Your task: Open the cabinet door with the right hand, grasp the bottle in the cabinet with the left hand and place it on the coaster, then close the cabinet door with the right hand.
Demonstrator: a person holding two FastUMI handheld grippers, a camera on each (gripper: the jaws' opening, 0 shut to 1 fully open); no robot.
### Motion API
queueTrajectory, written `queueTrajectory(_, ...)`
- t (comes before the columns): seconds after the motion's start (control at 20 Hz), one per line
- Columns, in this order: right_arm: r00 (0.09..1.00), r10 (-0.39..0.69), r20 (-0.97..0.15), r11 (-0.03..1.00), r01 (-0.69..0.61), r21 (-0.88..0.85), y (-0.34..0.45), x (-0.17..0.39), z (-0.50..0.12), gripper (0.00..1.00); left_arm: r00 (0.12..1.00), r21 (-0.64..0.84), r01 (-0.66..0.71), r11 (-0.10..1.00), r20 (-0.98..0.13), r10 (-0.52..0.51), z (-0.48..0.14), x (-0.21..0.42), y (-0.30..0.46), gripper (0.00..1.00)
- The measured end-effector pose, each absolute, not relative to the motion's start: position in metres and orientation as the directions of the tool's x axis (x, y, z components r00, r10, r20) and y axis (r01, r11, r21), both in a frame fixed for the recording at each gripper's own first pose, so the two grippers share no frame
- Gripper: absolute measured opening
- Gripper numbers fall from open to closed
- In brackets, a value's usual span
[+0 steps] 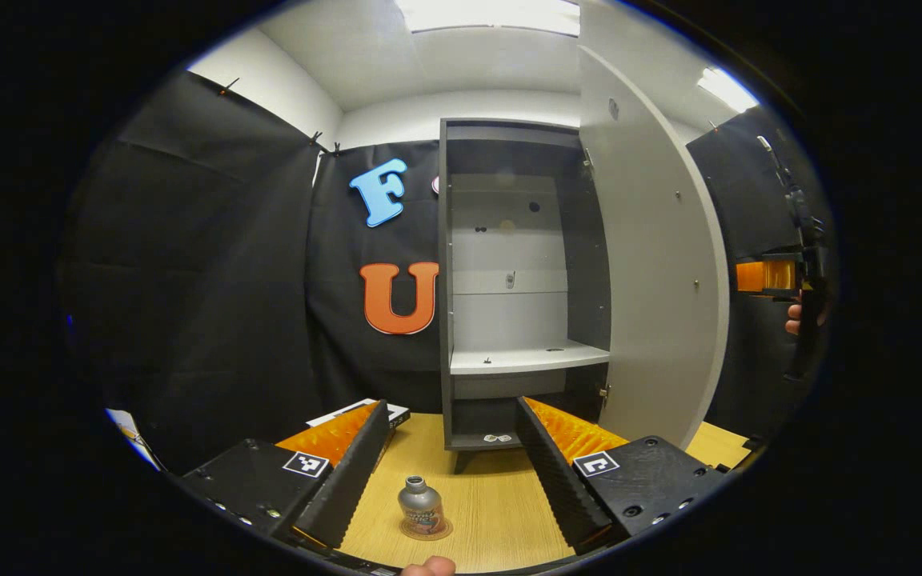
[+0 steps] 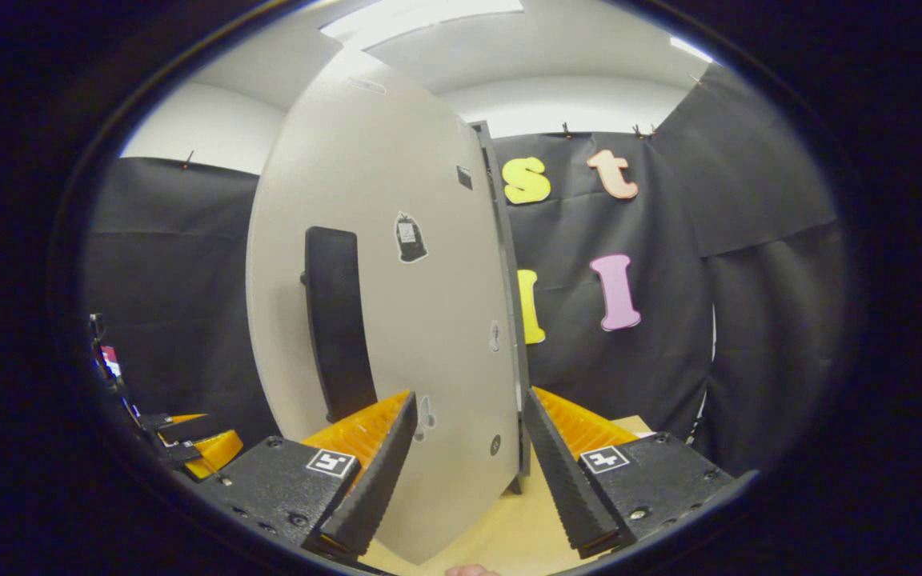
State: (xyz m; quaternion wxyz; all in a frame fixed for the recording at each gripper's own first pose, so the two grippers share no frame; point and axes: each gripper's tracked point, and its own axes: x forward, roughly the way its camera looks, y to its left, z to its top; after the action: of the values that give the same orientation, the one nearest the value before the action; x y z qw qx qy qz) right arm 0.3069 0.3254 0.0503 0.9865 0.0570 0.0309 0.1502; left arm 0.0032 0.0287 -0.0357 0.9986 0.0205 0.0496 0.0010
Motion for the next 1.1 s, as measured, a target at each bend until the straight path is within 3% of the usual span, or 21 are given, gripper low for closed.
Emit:
queueTrajectory(0.5,0.895,0.443,-0.058,0.895,-0.437,0.092,0.437,0.366,0.041,0.88,0.993,0.035,-0.033,0.999,-0.112,0.037,-0.045,0.002,0.056,0.95)
queueTrajectory(0.8,0.885,0.459,-0.081,0.887,-0.451,0.103,0.489,0.421,0.021,0.89,0.99,0.053,-0.08,0.995,-0.113,0.086,-0.046,0.0,0.081,0.95)
queueTrajectory(0.85,0.884,0.46,-0.083,0.886,-0.452,0.102,0.495,0.429,0.021,0.85,0.989,0.054,-0.087,0.995,-0.115,0.093,-0.046,0.0,0.085,0.95)
queueTrajectory(1.1,0.901,0.424,-0.088,0.904,-0.415,0.101,0.499,0.451,0.013,0.89,0.984,0.052,-0.12,0.991,-0.123,0.126,-0.05,-0.001,0.097,0.95)
